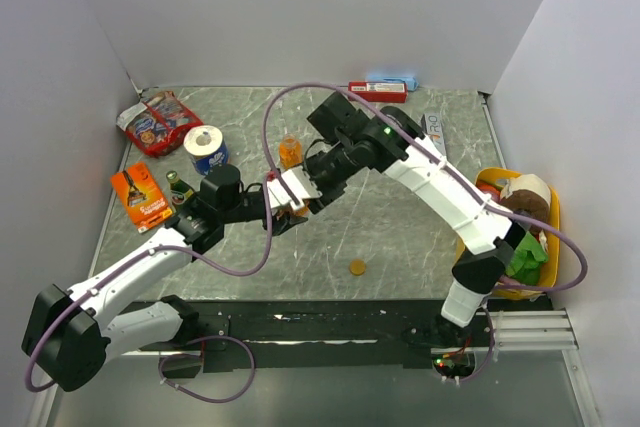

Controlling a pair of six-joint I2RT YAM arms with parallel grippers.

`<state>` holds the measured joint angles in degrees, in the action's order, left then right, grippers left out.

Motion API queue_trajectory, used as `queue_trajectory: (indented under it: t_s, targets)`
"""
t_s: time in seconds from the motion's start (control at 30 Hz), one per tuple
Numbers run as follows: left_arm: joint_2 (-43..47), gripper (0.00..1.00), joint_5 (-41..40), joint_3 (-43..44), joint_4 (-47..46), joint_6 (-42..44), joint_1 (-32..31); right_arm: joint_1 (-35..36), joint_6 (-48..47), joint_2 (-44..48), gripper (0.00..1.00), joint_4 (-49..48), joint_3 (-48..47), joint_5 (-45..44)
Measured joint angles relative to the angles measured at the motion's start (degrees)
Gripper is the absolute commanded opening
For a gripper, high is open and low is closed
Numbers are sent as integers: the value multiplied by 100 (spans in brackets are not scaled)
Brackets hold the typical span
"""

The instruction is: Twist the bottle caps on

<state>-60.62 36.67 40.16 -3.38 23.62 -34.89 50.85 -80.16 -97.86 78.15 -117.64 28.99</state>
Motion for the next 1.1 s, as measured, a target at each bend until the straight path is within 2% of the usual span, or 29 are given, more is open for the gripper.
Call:
queue_trajectory:
  t_s: [0.47,0.67,0.7,0.8,1.1]
  targets:
    - [2,1,-1169,-358,-540,-946,-39,-420,2450,-651,41,-409,-400,225]
    - [4,1,-1405,-382,-557,-1082,-39,-437,2780,-802,52,-424,-581,149]
    - [4,1,-1405,-391,-573,-1091,-42,-437,2782,-802,58,-424,-581,142]
    - [15,1,-1405,-417,-673,-1202,-44,-433,2767,-802,66,-396,-581,149]
    - [221,1,-1137,-420,-1001,-1405,-28,-398,2570,-793,80,-273,-581,251]
